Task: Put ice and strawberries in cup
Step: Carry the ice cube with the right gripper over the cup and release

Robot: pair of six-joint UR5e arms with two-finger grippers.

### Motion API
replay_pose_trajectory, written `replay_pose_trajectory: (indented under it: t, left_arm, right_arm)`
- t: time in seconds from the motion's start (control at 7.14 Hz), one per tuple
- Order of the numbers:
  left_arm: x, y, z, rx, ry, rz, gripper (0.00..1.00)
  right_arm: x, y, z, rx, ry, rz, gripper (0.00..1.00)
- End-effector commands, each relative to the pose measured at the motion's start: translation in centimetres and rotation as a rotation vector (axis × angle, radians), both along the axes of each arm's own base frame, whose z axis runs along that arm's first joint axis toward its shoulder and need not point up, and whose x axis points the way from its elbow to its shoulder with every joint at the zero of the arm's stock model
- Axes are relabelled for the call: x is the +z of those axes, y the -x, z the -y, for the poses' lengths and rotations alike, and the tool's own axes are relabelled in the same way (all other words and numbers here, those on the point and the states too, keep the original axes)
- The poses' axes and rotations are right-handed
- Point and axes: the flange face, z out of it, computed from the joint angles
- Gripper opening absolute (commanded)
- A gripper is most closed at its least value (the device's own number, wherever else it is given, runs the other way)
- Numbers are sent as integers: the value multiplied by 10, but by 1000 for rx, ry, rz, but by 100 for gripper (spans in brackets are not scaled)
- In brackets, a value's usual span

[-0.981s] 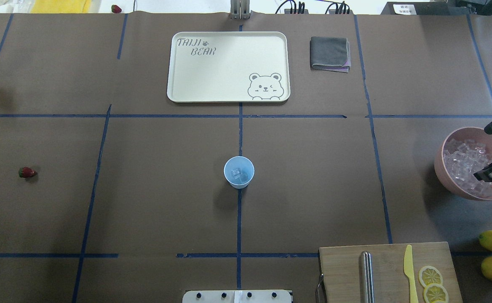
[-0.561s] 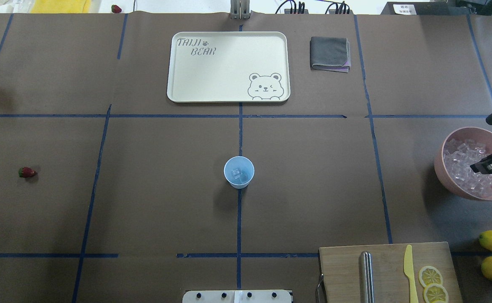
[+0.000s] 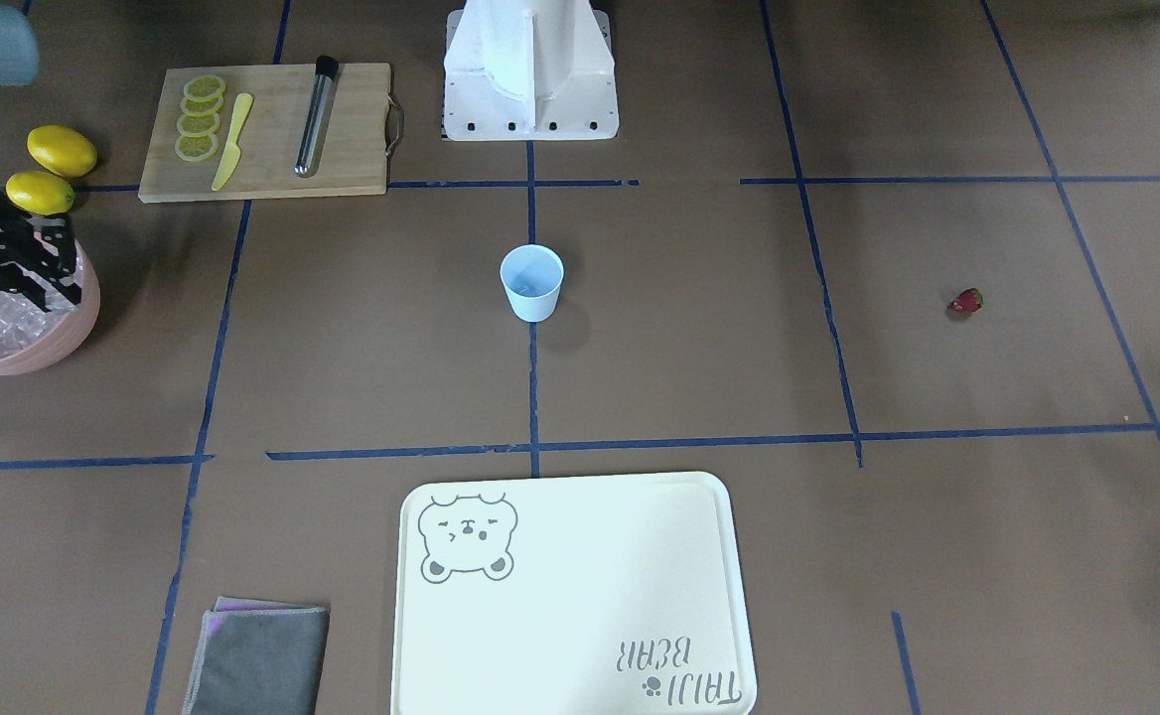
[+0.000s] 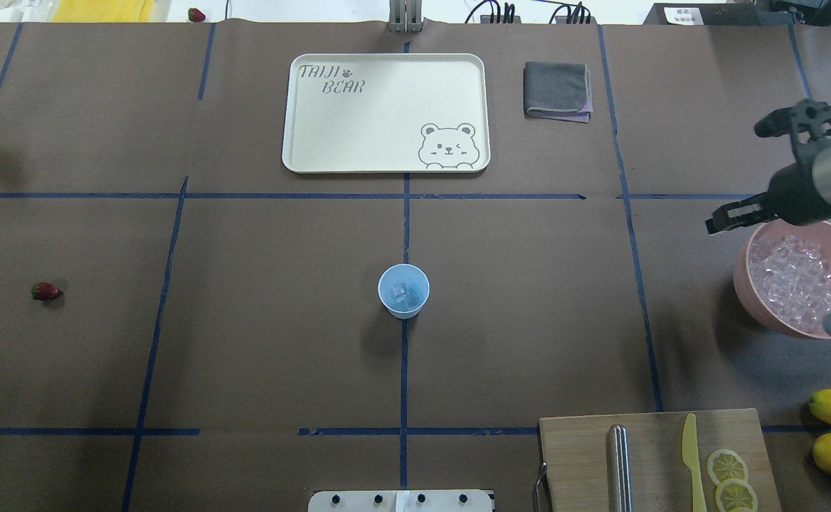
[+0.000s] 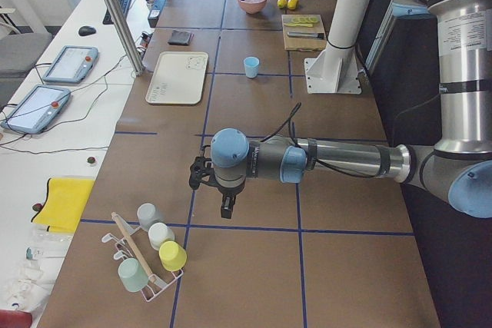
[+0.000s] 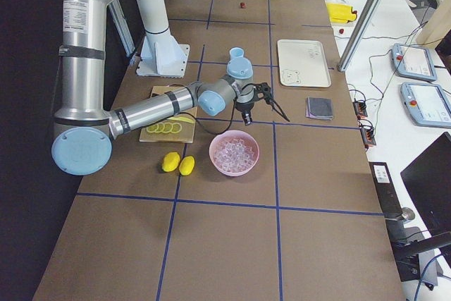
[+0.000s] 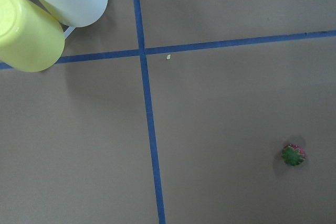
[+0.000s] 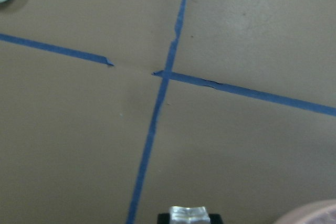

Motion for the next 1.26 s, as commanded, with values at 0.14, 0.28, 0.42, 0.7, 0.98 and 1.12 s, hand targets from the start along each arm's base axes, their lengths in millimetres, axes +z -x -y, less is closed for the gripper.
replay_pose_trajectory:
  t: [0.14,0.28,0.42,0.7,0.98,1.12]
  left_arm:
    - [0,0,1,-1,1,-1,100]
    - [0,0,1,-2,2,-1,100]
    - [-1,0,1,-2,1,-1,100]
    - [-1,-1,1,0,1,-1,100]
    - [0,-1,1,0,4,-1,100]
    - [0,0,1,-2,2,-1,100]
  right_arm:
    - [-125,155,-23,108,42,67,7]
    - [-188,207,-33,123,61,-7,7]
    - [-238,236,-46,140,59,-62,7]
    - [-299,319,-64,211,108,-45,5]
    - [-305,349,-69,202,102,-73,7]
    - [-304,349,-71,202,101,-76,11]
